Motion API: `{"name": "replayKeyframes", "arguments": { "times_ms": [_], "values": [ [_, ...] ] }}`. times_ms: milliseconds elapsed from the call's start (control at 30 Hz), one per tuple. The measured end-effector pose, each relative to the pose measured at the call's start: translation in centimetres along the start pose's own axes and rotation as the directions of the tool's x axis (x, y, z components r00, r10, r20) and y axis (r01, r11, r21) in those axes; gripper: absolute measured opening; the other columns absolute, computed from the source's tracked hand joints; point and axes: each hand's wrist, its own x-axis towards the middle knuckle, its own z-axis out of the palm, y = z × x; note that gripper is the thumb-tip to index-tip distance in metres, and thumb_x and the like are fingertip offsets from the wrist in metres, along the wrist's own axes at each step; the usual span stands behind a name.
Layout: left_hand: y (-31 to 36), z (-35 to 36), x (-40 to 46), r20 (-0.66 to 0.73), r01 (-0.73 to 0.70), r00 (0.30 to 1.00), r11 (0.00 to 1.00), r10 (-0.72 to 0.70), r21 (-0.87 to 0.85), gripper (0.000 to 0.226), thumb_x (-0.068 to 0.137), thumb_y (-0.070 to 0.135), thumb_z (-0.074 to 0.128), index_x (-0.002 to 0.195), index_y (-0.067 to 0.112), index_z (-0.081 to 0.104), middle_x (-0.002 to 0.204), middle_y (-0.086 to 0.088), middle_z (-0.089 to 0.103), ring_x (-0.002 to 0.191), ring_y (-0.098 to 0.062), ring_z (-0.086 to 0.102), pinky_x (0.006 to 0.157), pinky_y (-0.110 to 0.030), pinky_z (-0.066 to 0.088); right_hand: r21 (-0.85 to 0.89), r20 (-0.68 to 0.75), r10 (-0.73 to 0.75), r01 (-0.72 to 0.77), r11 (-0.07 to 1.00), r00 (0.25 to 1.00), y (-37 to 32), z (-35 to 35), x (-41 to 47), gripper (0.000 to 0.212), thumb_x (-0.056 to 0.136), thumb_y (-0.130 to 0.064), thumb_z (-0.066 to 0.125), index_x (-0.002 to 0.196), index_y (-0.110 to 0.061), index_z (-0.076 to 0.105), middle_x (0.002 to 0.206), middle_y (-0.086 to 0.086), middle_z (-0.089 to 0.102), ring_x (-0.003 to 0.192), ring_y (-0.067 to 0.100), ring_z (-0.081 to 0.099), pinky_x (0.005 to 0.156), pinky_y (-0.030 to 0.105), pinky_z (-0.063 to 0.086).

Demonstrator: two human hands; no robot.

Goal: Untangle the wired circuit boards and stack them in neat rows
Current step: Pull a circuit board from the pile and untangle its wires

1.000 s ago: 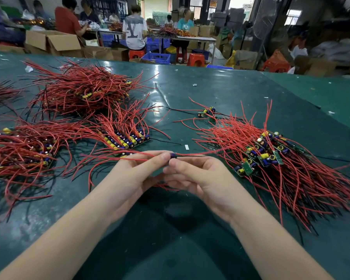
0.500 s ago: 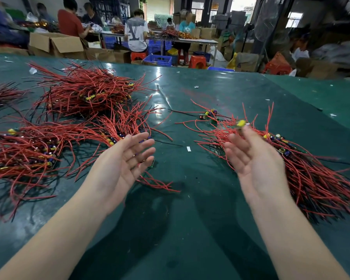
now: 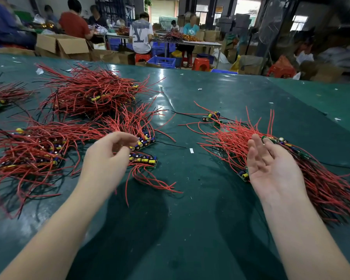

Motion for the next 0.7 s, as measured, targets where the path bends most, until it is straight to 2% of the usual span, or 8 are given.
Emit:
{"name": "replayKeyframes", "arguments": {
  "times_ms": [100,133,200,267,333,467,600,700],
  "values": [
    [-1.2,0.1,-0.2,0.095,-0.122,0.991,0.898,0.089,0.422,0.006,0.085,0.026,0.063,0.083,0.024,0.068,0.083,0.005,0.059,0.081,-0.017,0.056,0.074,-0.03,0.04,-0.002,0.022,0.019,-0.019,1.0,1.0,0.2,0.1,-0.3,0.012,0.096,-0.006,0.049,0.101,-0.01,0.059,0.072,0.0,0.074,0.059,0.01,0.07,0.05,0.015,0.051],
    [-1.4,0.1,-0.4,0.148,-0.135,0.987,0.853,0.069,0.504,0.012,0.084,0.035,0.064,0.078,0.025,0.065,0.08,0.005,0.056,0.081,-0.019,0.055,0.072,-0.031,0.04,-0.009,0.034,0.032,-0.032,0.999,0.999,0.3,0.3,-0.4,0.011,0.096,-0.007,0.049,0.099,-0.01,0.06,0.071,-0.001,0.074,0.058,0.01,0.069,0.049,0.015,0.05],
    [-1.7,0.3,-0.5,0.223,-0.149,0.975,0.795,0.018,0.588,0.023,0.084,0.043,0.063,0.07,0.026,0.059,0.075,0.007,0.054,0.078,-0.019,0.053,0.067,-0.031,0.04,-0.056,0.075,0.076,-0.072,0.996,0.994,0.5,0.5,-0.8,0.011,0.095,-0.013,0.052,0.093,-0.012,0.062,0.07,-0.003,0.073,0.056,0.008,0.068,0.047,0.015,0.049],
    [-1.7,0.3,-0.4,0.245,-0.152,0.969,0.785,0.0,0.601,0.028,0.087,0.041,0.06,0.065,0.025,0.055,0.069,0.008,0.055,0.074,-0.019,0.053,0.064,-0.031,0.039,-0.17,0.14,0.144,-0.119,0.978,0.98,1.1,0.8,-1.1,0.015,0.094,-0.019,0.055,0.086,-0.014,0.066,0.068,-0.003,0.072,0.055,0.008,0.067,0.046,0.015,0.05],
    [-1.6,0.6,-0.5,0.237,-0.144,0.971,0.85,0.024,0.506,0.029,0.089,0.037,0.059,0.065,0.02,0.059,0.062,0.005,0.056,0.068,-0.019,0.054,0.061,-0.031,0.04,-0.347,0.231,0.225,-0.136,0.928,0.947,1.8,1.1,-1.4,0.017,0.093,-0.019,0.056,0.083,-0.013,0.068,0.071,0.0,0.073,0.055,0.009,0.067,0.047,0.016,0.051],
    [-1.0,1.3,-0.8,0.236,-0.126,0.969,0.967,0.072,0.22,0.033,0.092,0.031,0.056,0.065,0.013,0.056,0.054,-0.001,0.051,0.057,-0.018,0.047,0.06,-0.035,0.038,-0.684,0.33,0.322,-0.01,0.729,0.887,3.6,1.2,-2.0,0.014,0.091,-0.015,0.06,0.091,-0.005,0.07,0.087,0.01,0.074,0.065,0.016,0.069,0.056,0.024,0.056],
    [0.2,1.8,-1.2,0.28,-0.008,0.959,0.987,0.054,-0.163,0.034,0.09,0.031,0.055,0.063,0.011,0.057,0.049,0.005,0.044,0.056,-0.016,0.044,0.061,-0.033,0.036,-0.757,0.321,0.369,0.002,0.654,0.872,4.8,1.0,-2.3,0.025,0.096,-0.024,0.056,0.102,-0.001,0.066,0.098,0.015,0.071,0.072,0.019,0.069,0.063,0.028,0.058],
    [1.5,1.7,-1.7,0.346,-0.024,0.924,0.928,0.163,-0.371,0.032,0.085,0.028,0.051,0.065,0.004,0.058,0.052,0.003,0.047,0.057,-0.011,0.046,0.059,-0.022,0.038,-0.7,0.34,0.462,-0.107,0.706,0.819,5.1,1.3,-2.7,0.031,0.095,-0.031,0.056,0.102,-0.001,0.062,0.088,0.017,0.072,0.069,0.022,0.071,0.06,0.029,0.058]
  ]
}}
